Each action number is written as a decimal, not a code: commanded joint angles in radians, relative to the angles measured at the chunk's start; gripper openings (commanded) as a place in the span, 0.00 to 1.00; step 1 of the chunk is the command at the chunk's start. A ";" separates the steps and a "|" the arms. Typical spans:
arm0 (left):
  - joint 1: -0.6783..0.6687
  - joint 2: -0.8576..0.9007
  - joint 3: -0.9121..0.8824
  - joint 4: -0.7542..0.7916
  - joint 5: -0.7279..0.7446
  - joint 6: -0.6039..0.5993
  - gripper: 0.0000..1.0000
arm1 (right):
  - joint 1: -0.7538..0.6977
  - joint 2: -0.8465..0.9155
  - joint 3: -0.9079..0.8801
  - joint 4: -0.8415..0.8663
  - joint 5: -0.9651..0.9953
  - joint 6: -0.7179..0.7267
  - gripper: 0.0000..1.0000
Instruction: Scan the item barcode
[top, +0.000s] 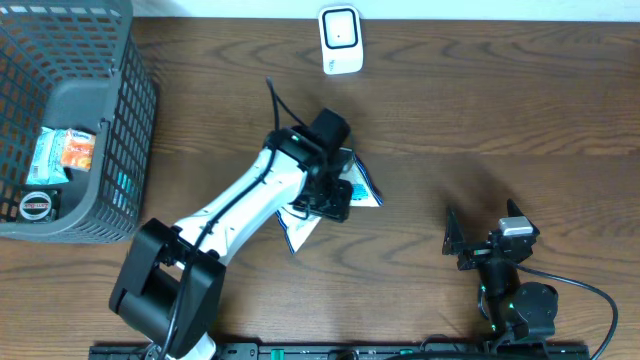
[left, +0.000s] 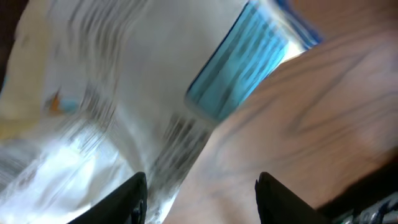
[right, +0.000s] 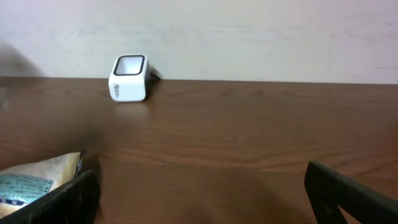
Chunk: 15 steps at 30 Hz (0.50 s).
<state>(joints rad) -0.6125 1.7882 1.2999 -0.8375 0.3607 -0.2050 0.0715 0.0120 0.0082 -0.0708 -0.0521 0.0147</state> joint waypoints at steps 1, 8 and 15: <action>-0.014 0.013 -0.020 0.051 0.006 -0.066 0.55 | 0.006 -0.005 -0.002 -0.003 0.001 0.006 0.99; -0.013 0.014 -0.025 0.139 -0.076 -0.070 0.55 | 0.006 -0.005 -0.002 -0.003 0.001 0.006 0.99; -0.010 0.014 -0.024 0.209 -0.217 -0.069 0.55 | 0.006 -0.005 -0.002 -0.003 0.001 0.007 0.99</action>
<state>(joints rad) -0.6254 1.7885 1.2869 -0.6380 0.2394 -0.2661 0.0715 0.0120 0.0082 -0.0708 -0.0517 0.0147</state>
